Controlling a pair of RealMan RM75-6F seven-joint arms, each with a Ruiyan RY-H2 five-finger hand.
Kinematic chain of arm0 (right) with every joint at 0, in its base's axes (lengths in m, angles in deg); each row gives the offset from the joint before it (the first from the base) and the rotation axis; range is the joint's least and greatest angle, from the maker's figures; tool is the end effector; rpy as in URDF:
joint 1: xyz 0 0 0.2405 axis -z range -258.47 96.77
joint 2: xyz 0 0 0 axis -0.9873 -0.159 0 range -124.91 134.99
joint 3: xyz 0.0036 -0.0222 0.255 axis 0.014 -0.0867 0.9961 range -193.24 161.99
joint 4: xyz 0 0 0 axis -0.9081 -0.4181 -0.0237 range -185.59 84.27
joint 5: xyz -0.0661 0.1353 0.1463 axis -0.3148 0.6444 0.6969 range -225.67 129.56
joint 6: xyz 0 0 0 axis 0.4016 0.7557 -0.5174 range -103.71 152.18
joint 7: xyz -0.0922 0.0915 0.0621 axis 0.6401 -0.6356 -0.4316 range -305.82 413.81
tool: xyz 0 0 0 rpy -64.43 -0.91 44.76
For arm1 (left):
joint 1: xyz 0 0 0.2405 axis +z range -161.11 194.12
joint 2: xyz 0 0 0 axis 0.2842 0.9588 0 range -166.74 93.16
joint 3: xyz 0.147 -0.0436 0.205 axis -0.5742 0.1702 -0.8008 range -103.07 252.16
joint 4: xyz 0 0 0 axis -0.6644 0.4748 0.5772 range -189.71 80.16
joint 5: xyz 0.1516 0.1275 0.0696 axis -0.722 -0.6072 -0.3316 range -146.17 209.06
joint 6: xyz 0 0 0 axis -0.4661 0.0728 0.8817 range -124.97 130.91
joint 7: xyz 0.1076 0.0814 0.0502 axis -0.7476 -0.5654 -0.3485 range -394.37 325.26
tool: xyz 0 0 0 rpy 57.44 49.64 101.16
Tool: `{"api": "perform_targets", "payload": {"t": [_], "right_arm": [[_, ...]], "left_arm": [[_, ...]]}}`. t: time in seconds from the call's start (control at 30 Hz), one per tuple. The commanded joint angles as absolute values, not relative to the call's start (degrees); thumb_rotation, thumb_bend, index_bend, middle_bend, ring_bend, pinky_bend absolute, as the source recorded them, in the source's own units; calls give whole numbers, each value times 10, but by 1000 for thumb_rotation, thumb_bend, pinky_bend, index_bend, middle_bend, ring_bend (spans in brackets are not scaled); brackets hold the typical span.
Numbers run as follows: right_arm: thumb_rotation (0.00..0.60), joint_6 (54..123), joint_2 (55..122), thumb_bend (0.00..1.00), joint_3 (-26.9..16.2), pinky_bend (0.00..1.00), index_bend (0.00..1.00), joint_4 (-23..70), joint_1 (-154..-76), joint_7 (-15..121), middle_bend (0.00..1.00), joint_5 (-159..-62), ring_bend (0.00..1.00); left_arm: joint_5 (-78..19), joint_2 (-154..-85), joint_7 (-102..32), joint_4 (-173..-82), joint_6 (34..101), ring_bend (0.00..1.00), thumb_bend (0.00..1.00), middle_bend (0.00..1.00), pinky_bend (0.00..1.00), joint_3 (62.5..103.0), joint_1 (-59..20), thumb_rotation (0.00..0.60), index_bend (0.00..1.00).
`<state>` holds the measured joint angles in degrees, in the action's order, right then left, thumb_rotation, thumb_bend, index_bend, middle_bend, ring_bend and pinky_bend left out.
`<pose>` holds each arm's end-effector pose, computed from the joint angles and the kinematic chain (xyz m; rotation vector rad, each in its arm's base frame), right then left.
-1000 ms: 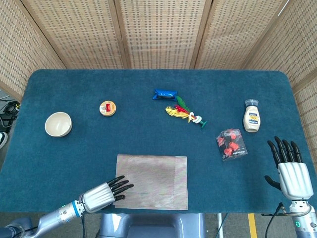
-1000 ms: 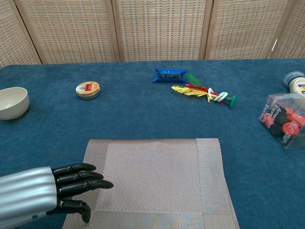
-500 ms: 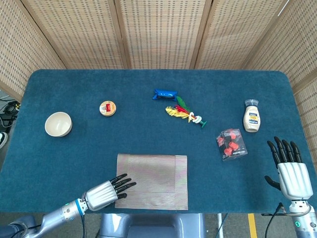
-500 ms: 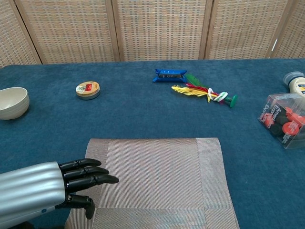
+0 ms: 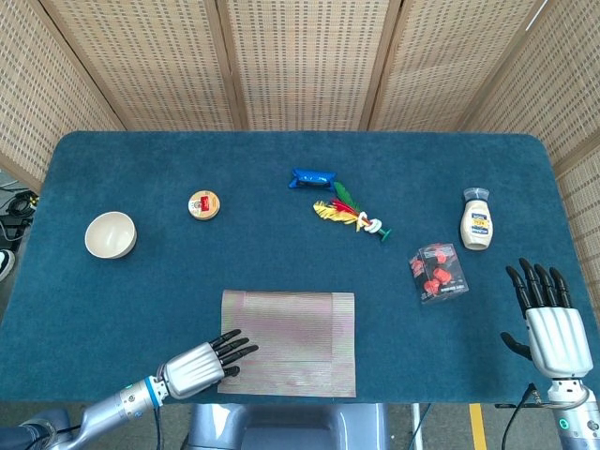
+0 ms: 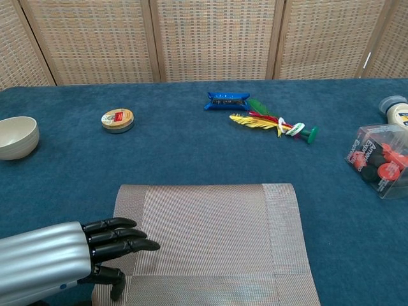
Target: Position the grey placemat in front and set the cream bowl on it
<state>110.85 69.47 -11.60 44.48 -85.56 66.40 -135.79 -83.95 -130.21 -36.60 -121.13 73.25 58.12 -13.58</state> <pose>-0.2938 -0.1833 0.1578 1.4331 -0.7329 0.8283 -0.2280 0.1828 -0.0614 -2.5373 -0.4935 -1.0113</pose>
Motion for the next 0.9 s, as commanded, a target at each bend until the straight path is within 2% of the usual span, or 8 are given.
{"api": "perform_targets", "payload": {"t": [0.03,0.47,0.63,0.8,0.9], "right_arm": [[600,1109,694,0,-116,0,22,445,-856,663,0,-1358,0],[600,1110,691,0,-116,0,22,447,-855,660,0,-1358,0],[600,1111,690,0,-116,0,22,448,-854,658,0,-1359,0],[600,1112,690,0,-116,0,22,448,-854,658,0,-1360,0],[600,1112,690,0,-116,0,22,449,-854,657,0,-1360,0]], "left_arm": [[-838,-1304,-368,-1209,733,0,465,0,0,581,-135,600,494],[-827,-1315,-380,-1201,738,0,587,0,0,586,-132,600,640],[-818,-1318,-380,-1204,739,0,676,0,0,591,-131,600,724],[-801,-1317,-361,-1224,742,0,686,0,0,607,-135,600,784],[-778,-1307,-356,-1257,743,0,699,0,0,636,-144,600,795]]}}
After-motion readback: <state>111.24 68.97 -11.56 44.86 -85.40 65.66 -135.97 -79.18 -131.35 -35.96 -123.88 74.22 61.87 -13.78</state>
